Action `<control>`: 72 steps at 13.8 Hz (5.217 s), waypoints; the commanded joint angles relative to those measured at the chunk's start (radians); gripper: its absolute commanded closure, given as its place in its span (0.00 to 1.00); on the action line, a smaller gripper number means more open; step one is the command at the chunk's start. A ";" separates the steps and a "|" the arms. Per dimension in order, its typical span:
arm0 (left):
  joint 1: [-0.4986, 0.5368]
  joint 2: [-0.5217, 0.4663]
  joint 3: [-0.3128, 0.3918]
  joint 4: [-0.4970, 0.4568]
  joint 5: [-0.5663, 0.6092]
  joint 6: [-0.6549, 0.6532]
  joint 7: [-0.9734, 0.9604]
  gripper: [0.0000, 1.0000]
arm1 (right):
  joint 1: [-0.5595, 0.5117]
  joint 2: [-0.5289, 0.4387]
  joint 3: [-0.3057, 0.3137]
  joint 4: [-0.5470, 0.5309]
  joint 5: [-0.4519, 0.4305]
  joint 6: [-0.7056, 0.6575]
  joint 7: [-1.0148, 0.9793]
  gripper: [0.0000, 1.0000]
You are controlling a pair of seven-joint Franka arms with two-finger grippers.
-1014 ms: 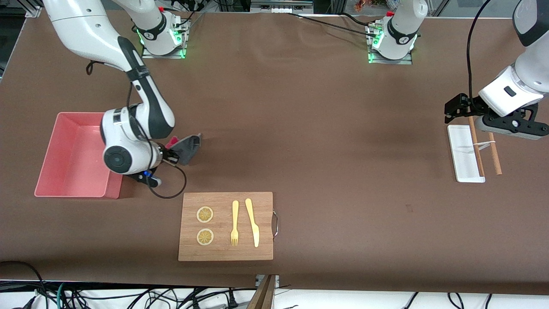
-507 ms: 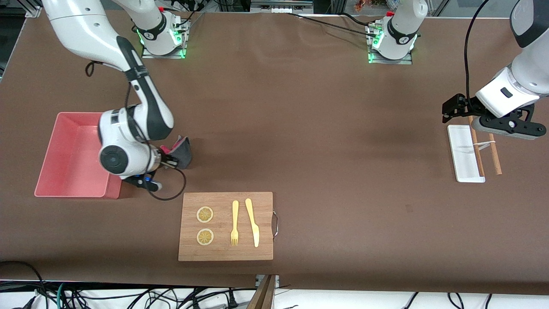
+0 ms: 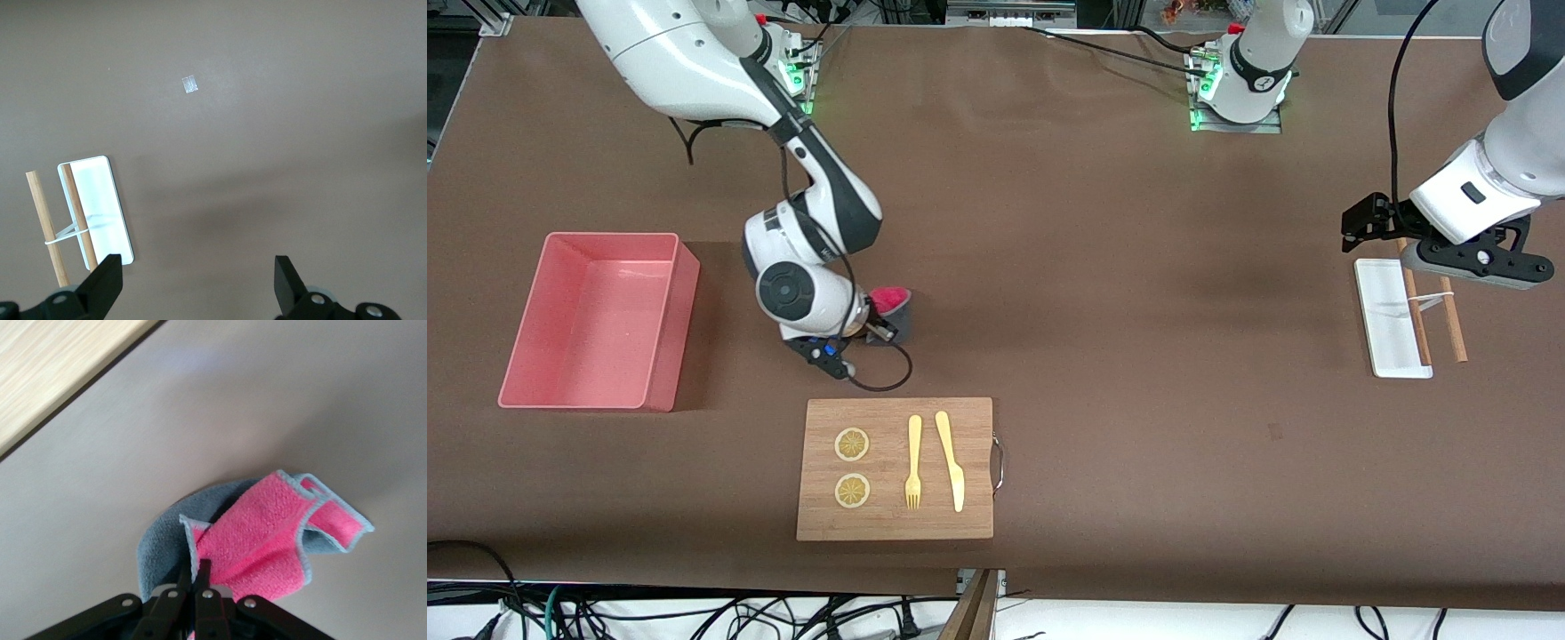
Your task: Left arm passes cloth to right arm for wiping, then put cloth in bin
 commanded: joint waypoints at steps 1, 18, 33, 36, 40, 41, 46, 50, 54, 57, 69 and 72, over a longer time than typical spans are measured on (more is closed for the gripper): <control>0.001 -0.003 0.002 0.005 -0.017 -0.012 0.003 0.00 | 0.016 0.038 0.062 0.057 -0.009 0.044 0.169 1.00; 0.003 -0.003 0.002 0.005 -0.017 -0.012 0.003 0.00 | -0.025 -0.013 -0.267 0.048 -0.030 -0.288 -0.517 1.00; 0.004 -0.002 0.002 0.005 -0.017 -0.012 0.003 0.00 | -0.082 -0.128 -0.711 0.404 -0.032 -0.916 -1.365 1.00; 0.004 -0.003 0.002 0.005 -0.017 -0.014 0.003 0.00 | -0.125 -0.107 -0.720 0.303 -0.035 -0.797 -1.435 1.00; 0.004 -0.002 0.002 0.005 -0.017 -0.017 0.003 0.00 | -0.136 -0.059 -0.719 0.177 -0.023 -0.605 -1.438 1.00; 0.004 -0.002 0.002 0.005 -0.017 -0.017 0.003 0.00 | -0.136 -0.047 -0.719 0.148 -0.018 -0.547 -1.443 1.00; 0.004 -0.002 0.002 0.005 -0.017 -0.017 0.003 0.00 | -0.137 -0.004 -0.717 0.076 0.046 -0.391 -1.441 0.00; 0.004 -0.002 0.002 0.005 -0.017 -0.017 0.003 0.00 | -0.136 -0.096 -0.714 0.143 0.048 -0.486 -1.437 0.00; 0.004 -0.002 0.002 0.005 -0.017 -0.017 0.003 0.00 | -0.136 -0.212 -0.678 0.261 0.071 -0.699 -1.339 0.00; 0.004 -0.002 0.002 0.005 -0.017 -0.017 0.001 0.00 | -0.136 -0.356 -0.583 0.260 0.060 -0.743 -1.256 0.00; 0.004 -0.002 0.002 0.005 -0.017 -0.017 0.001 0.00 | -0.176 -0.585 -0.372 0.232 -0.067 -0.793 -1.048 0.00; 0.004 -0.002 0.002 0.005 -0.017 -0.017 0.001 0.00 | -0.173 -0.559 -0.363 0.243 -0.069 -0.798 -1.027 0.00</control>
